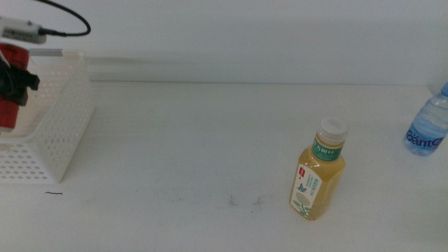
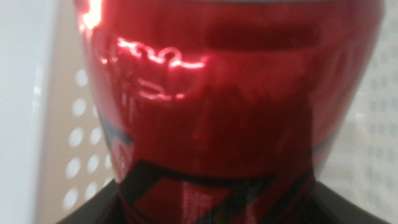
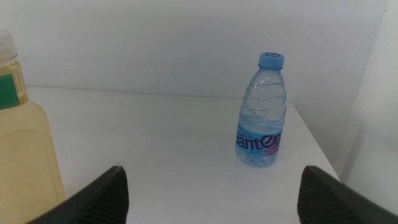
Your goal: Use arms to grab the bottles and put them into the dustbin to the left of the table.
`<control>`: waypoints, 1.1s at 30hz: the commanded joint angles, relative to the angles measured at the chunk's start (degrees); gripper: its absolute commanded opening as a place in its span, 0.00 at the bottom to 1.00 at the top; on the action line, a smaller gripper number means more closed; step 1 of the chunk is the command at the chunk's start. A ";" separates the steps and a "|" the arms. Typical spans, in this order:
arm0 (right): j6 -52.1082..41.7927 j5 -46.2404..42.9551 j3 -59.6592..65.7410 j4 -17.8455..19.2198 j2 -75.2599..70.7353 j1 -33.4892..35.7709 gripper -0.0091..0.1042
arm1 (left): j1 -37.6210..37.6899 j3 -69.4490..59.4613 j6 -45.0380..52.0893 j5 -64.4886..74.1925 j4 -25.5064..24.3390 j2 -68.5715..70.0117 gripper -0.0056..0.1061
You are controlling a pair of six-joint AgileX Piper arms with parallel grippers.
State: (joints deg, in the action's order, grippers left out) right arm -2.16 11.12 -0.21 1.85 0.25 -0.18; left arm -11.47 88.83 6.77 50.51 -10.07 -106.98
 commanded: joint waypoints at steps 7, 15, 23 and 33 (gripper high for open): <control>-0.21 -0.38 0.21 0.16 -0.25 -0.41 0.72 | -1.01 1.12 -0.74 -5.30 0.59 -4.95 0.09; -0.21 -0.38 0.21 0.16 -0.25 -0.41 0.72 | -1.01 1.02 -0.74 -5.72 1.07 -7.82 0.53; -0.21 -0.38 0.21 0.16 -0.25 -0.41 0.72 | -0.90 1.02 -1.85 -0.19 2.62 -0.49 0.83; -0.21 -0.38 0.21 0.16 -0.25 -0.41 0.72 | 10.33 -15.95 -0.99 -4.66 16.33 31.49 0.83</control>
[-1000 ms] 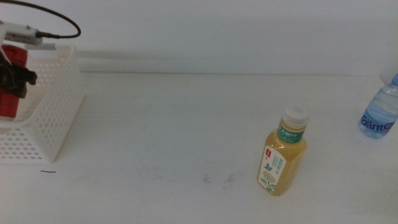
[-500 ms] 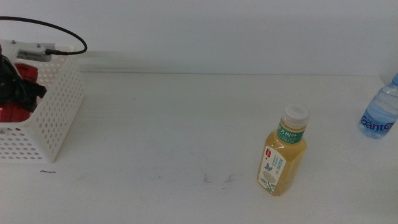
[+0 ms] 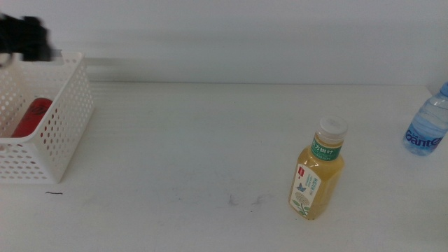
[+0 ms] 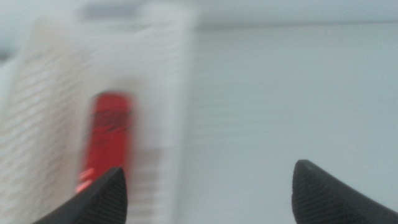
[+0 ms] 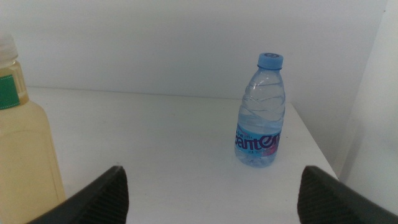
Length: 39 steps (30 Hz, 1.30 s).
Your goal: Use arms to grab the bottles and put them into the dustbin to the left of the table.
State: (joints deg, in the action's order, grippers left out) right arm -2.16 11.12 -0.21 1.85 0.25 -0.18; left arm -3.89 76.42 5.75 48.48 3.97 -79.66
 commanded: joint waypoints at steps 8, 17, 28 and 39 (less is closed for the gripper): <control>-0.21 -0.38 0.21 0.16 -0.25 -0.41 0.72 | 26.46 -22.39 4.39 -20.09 3.01 22.46 0.83; -0.21 -0.38 0.21 0.16 -0.25 -0.41 0.72 | 45.32 -48.16 -7.33 -66.67 -5.96 21.27 0.83; -0.21 -0.38 0.21 0.16 -0.25 -0.41 0.72 | 47.06 -51.80 -13.48 -77.95 -8.39 9.08 0.83; -0.21 -0.38 0.21 0.16 -0.25 -0.41 0.72 | 55.95 -46.87 -13.08 -90.36 2.68 -9.52 0.85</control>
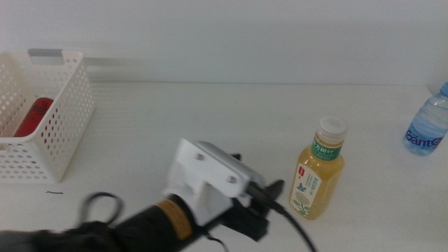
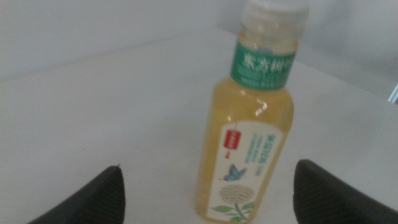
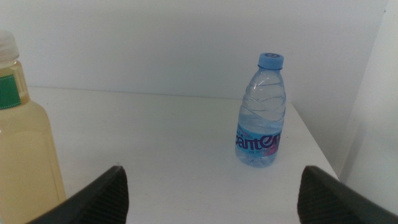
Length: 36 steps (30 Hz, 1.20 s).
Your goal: Use arms to grab the bottles and put them into the dustbin to the left of the table.
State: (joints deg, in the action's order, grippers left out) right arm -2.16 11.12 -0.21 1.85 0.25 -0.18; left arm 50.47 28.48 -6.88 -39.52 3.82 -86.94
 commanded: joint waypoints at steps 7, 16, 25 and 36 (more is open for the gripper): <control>-0.21 -0.38 0.21 0.16 -0.25 -0.41 0.72 | 6.09 6.70 -0.45 -4.92 7.59 -11.80 0.86; -0.21 -0.38 0.21 0.16 -0.25 -0.41 0.72 | 7.28 9.55 1.04 -6.85 8.59 -17.03 0.86; -0.21 -0.38 0.21 0.16 -0.25 -0.41 0.72 | 7.28 11.62 0.33 -7.66 7.12 -19.28 0.86; -0.21 -0.38 0.21 0.16 -0.25 -0.41 0.72 | 7.28 16.30 1.03 -9.55 9.31 -24.66 0.86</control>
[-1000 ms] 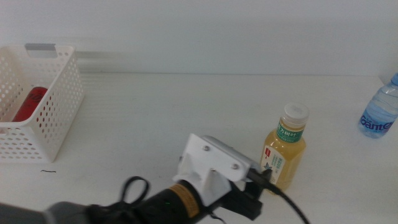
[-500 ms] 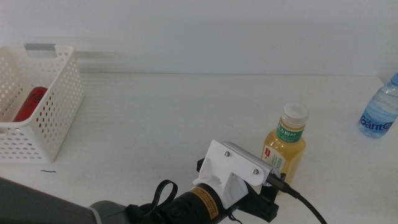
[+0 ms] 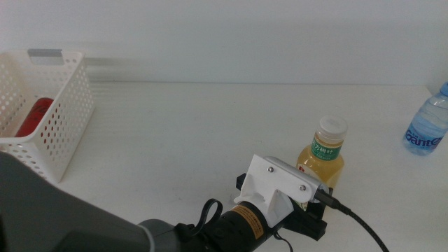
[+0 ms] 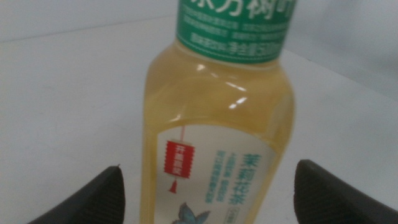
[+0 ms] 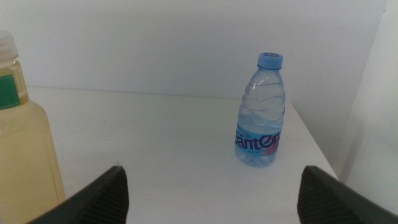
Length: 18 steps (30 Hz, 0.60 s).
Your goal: Use arms to grab the bottles and put them into the dustbin to the left of the table.
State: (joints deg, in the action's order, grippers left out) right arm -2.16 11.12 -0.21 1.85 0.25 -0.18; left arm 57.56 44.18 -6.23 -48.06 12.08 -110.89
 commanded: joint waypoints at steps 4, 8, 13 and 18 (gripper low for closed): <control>-0.21 -0.38 0.21 0.16 -0.25 -0.41 0.72 | 0.18 2.29 0.26 -2.36 1.20 -3.16 0.86; -0.21 -0.38 0.21 0.16 -0.25 -0.41 0.72 | 0.06 3.60 0.26 -3.57 1.08 -5.40 0.86; -0.21 -0.38 0.21 0.16 -0.25 -0.41 0.72 | -0.90 6.05 0.38 -3.82 0.94 -8.21 0.86; -0.21 -0.38 0.21 0.16 -0.25 -0.41 0.72 | -1.10 9.09 0.38 -3.59 0.45 -10.55 0.86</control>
State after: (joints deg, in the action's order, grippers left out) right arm -2.16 11.12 -0.21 1.85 0.25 -0.18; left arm 56.73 52.07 -5.88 -50.86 12.37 -121.01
